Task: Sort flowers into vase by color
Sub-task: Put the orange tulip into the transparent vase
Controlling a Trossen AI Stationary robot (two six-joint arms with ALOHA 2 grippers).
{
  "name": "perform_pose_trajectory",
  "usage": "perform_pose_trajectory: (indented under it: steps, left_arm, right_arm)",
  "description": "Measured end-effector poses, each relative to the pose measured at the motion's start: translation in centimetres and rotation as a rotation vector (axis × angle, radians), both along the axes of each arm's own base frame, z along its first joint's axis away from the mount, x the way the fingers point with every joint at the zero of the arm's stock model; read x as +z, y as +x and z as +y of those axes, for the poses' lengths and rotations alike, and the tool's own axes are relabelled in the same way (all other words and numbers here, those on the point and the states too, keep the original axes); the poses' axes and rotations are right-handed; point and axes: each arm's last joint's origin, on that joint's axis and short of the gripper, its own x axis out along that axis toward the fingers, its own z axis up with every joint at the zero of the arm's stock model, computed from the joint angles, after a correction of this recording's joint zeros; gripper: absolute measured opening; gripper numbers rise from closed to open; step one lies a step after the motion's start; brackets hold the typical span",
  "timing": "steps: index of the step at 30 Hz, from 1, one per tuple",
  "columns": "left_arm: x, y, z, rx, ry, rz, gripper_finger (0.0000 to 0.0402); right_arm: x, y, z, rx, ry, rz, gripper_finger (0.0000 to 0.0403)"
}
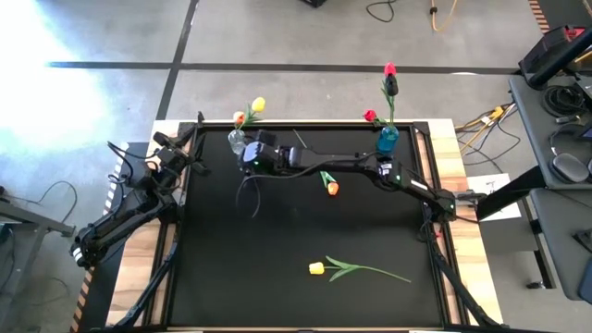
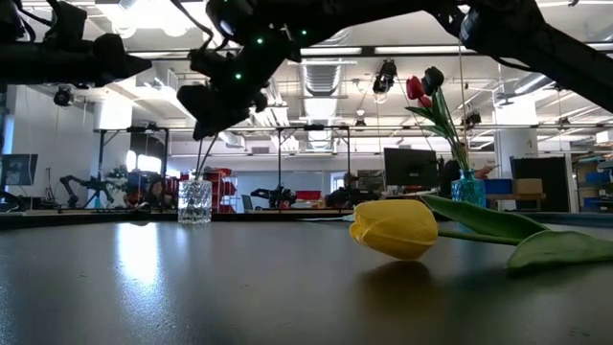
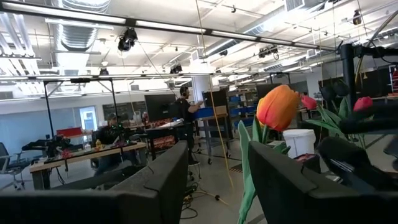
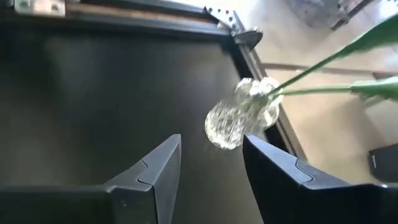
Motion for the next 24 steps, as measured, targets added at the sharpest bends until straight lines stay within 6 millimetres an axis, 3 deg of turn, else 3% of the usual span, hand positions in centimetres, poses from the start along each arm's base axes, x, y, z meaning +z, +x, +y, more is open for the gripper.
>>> perform_pose_trajectory:
  steps: [5,11,19,24]
  left_arm:
    - [-0.1,0.0,0.0,0.001,-0.003,0.006,0.0154]
    - [-0.1,0.0,0.0,0.002,0.001,0.012,0.0154]
    - [-0.1,0.0,0.0,-0.002,-0.001,0.015,0.0154]
    - [-0.1,0.1,0.0,-0.029,0.006,0.023,0.0154]
  right_arm:
    - [-1.6,-1.1,1.3,0.001,0.091,0.174,0.0158]
    - [-4.5,-2.2,4.4,0.008,0.115,0.34,0.0136]
    - [-7.5,-4.0,6.5,-0.002,0.098,0.279,0.0074]
    - [-6.6,-6.7,7.3,-0.008,0.123,0.174,0.0038]
